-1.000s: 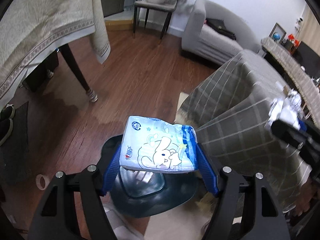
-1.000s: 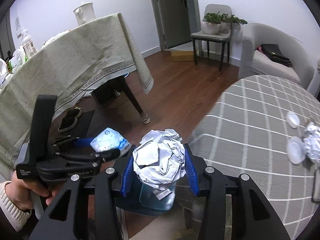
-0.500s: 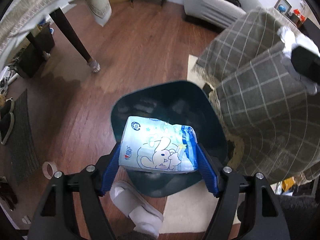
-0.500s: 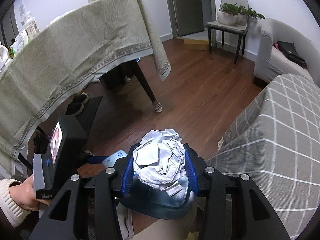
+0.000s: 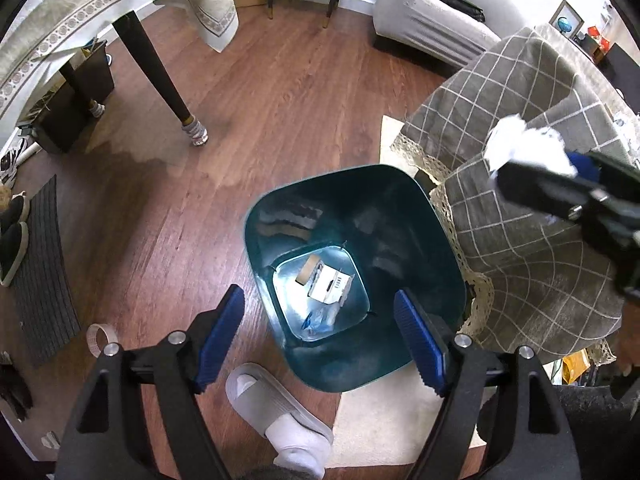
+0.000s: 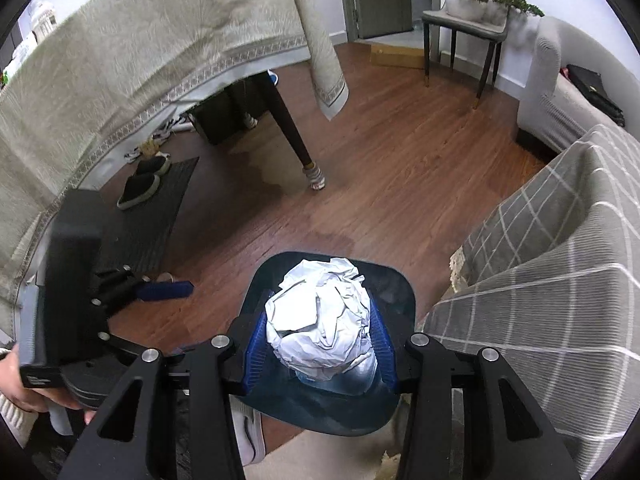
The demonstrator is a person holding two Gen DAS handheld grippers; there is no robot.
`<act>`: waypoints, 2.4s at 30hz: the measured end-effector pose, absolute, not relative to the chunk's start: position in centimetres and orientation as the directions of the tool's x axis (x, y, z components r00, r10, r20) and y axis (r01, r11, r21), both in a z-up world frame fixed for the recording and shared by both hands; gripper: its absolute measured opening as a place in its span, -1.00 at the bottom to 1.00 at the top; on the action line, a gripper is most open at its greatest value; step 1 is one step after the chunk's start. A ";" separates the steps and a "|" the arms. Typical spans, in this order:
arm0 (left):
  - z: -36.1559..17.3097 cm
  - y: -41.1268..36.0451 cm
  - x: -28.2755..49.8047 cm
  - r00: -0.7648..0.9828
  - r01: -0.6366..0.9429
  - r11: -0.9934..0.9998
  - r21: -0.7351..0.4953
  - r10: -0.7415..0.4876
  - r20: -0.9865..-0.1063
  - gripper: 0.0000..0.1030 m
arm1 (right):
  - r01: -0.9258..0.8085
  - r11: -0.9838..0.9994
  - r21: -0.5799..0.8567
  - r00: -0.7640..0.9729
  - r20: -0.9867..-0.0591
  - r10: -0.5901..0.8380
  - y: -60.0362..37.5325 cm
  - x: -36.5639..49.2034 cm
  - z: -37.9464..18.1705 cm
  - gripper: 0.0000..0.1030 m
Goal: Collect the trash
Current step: 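Open the left tool over the bin while the right tool releases the foil ball, then move both tools back toward the table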
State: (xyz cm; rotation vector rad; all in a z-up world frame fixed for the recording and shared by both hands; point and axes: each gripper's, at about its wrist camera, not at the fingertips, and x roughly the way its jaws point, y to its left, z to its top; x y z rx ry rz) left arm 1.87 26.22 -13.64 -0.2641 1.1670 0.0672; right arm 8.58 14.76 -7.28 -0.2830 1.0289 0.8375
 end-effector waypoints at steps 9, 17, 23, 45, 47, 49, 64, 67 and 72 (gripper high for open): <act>-11.8 27.3 1.1 0.458 -0.196 0.962 -0.189 -0.081 -0.885 0.35 | -0.735 0.662 0.147 0.213 -0.877 0.431 15.8 8.5 -9.4 -0.10; -9.3 28.5 0.7 0.532 -0.224 0.948 -0.227 -0.077 -0.843 0.05 | -0.751 0.648 0.125 0.159 -0.919 0.361 16.6 8.0 -11.7 -0.10; -6.8 28.3 0.6 0.602 -0.201 0.945 -0.258 -0.089 -0.794 -0.17 | -0.754 0.651 0.092 0.143 -0.943 0.300 16.3 7.7 -13.5 -0.05; -0.8 27.0 1.4 0.735 -0.183 0.929 -0.323 -0.089 -0.672 -0.23 | -0.783 0.610 0.121 0.219 -0.865 0.452 12.9 6.7 -7.2 0.15; -0.3 26.5 1.7 0.741 -0.177 0.929 -0.326 -0.092 -0.665 -0.23 | -0.787 0.607 0.108 0.242 -0.851 0.466 12.4 6.5 -6.2 0.09; 0.0 25.9 2.0 0.743 -0.172 0.930 -0.325 -0.094 -0.663 -0.23 | -0.789 0.606 0.104 0.266 -0.830 0.490 11.5 6.4 -4.9 0.00; 1.7 18.8 4.5 0.759 -0.079 0.952 -0.296 -0.135 -0.637 -0.18 | -0.701 0.704 0.116 0.428 -0.721 0.545 2.7 8.5 0.2 -0.17; 1.8 16.7 5.2 0.757 -0.054 0.958 -0.282 -0.145 -0.638 -0.15 | -0.682 0.721 0.127 0.444 -0.712 0.545 0.9 8.9 0.4 -0.17; 1.9 13.4 6.4 0.751 -0.009 0.961 -0.276 -0.176 -0.637 -0.12 | -0.638 0.758 0.135 0.486 -0.693 0.532 -2.7 9.1 0.9 -0.17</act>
